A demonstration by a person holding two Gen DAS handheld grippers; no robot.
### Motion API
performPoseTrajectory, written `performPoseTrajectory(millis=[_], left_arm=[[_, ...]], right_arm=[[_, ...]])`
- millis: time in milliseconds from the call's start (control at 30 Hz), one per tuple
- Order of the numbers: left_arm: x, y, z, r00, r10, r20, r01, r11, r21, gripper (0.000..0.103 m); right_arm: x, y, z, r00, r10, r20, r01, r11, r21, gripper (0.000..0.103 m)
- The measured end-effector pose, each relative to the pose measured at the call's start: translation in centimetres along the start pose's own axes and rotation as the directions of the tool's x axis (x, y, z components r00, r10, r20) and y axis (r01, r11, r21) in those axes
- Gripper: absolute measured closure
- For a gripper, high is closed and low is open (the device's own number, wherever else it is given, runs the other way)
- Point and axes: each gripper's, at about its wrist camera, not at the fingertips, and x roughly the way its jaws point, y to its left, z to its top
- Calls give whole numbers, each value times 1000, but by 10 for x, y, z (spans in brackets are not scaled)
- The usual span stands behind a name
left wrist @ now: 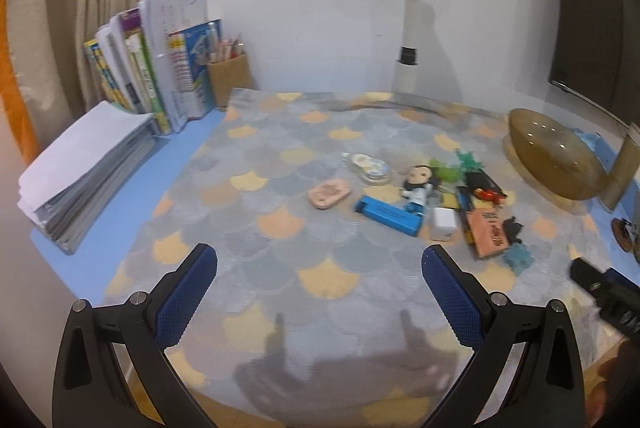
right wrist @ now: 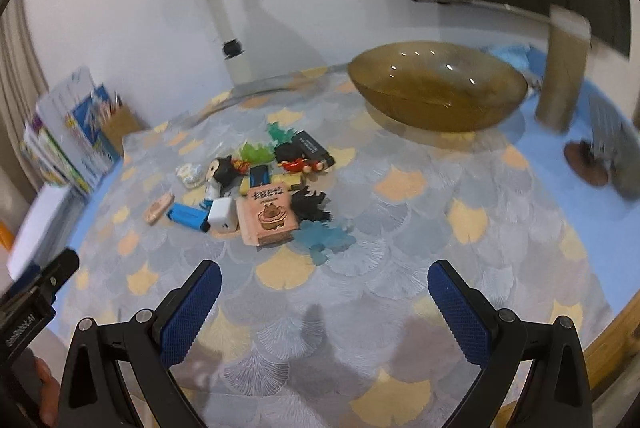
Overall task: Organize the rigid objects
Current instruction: 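Move the left tool toward the pink eraser on the cloth, then grasp the pink eraser with the left gripper while the right gripper grasps the black figurine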
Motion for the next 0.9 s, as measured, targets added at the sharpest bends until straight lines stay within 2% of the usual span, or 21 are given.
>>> performPoseTrajectory(millis=[100,233,300,467,567,633,700,800,867,900], left_arm=[[-2,8,3,1000,15,7,-15,1000,3,1],[6,14,6,1000,5,0,-5,999,34,1],[18,13,9,999,-45,-19,47,995,88,1],[57,6,21,992,-101,-70,114,969,217,1],[88,6,32,985,-137,-104,158,956,247,1],[110,7,38,981,-150,-126,178,951,252,1],[131,8,44,976,-159,-151,194,947,257,1],[158,11,49,967,-178,-183,224,937,267,5],[175,12,51,955,-201,-218,257,927,272,10],[183,13,52,944,-223,-243,286,920,268,12]], right_arm=[[-5,-13,3,999,30,14,-31,998,47,0],[-6,-8,2,999,38,23,-39,999,22,0],[-2,1,1,999,37,22,-36,999,-21,0],[17,15,1,1000,25,4,-24,994,-109,0],[36,18,6,999,38,-24,-40,992,-122,0],[52,21,10,998,37,-51,-44,990,-137,9],[67,21,13,996,36,-79,-48,988,-146,34],[93,11,20,991,28,-135,-44,992,-119,38],[106,5,24,984,52,-170,-71,992,-105,38],[111,4,26,982,59,-180,-79,992,-103,38]])
